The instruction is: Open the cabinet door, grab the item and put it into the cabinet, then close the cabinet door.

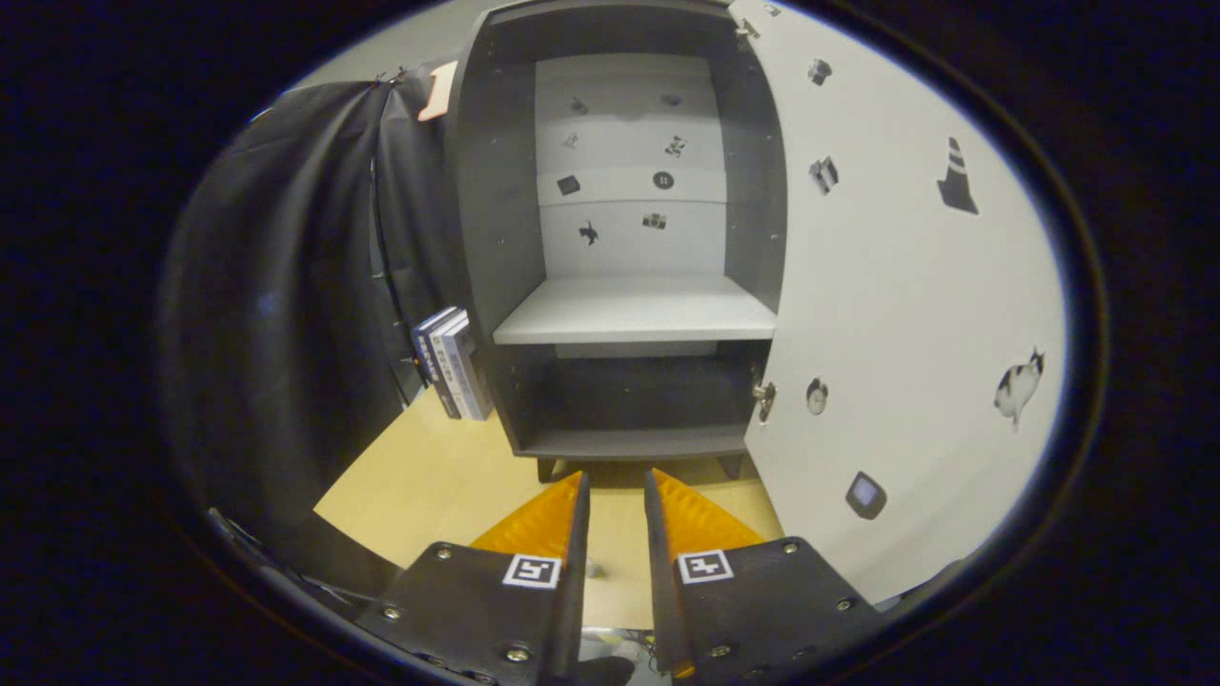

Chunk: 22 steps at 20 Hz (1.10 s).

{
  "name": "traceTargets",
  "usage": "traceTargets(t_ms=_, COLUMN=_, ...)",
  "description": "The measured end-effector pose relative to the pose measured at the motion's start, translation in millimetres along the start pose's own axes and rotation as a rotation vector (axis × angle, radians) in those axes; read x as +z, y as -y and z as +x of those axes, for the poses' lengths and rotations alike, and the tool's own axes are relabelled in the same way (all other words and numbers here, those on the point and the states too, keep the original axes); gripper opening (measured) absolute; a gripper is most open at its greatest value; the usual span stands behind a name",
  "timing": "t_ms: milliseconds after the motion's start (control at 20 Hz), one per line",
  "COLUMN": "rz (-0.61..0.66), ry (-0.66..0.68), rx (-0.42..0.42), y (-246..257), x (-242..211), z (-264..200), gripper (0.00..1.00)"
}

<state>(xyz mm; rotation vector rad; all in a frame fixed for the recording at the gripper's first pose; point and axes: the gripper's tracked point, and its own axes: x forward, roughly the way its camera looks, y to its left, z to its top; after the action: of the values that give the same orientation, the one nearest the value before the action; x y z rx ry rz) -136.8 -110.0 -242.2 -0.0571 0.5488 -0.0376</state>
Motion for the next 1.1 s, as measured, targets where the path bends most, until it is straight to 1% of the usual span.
traceTargets(t_ms=150, rz=-0.028, ry=-0.099, rx=0.076, y=-19, x=-39, z=28, gripper=0.31)
traceTargets(t_ms=200, rz=-0.044, ry=-0.133, rx=0.094, y=-22, x=-52, z=36, gripper=0.48)
traceTargets(t_ms=250, rz=-0.067, ry=-0.165, rx=0.105, y=-22, x=-67, z=46, gripper=0.53)
traceTargets(t_ms=400, rz=-0.115, ry=-0.269, rx=0.145, y=-29, x=-112, z=73, gripper=0.53)
traceTargets(t_ms=650, rz=-0.154, ry=-0.391, rx=0.183, y=-34, x=-165, z=114, gripper=0.54)
traceTargets(t_ms=900, rz=-0.205, ry=-0.473, rx=0.200, y=-41, x=-201, z=138, gripper=0.54)
traceTargets(t_ms=1050, rz=-0.214, ry=-0.510, rx=0.217, y=-45, x=-216, z=142, gripper=0.54)
traceTargets(t_ms=1100, rz=-0.218, ry=-0.515, rx=0.219, y=-47, x=-220, z=144, gripper=0.52)
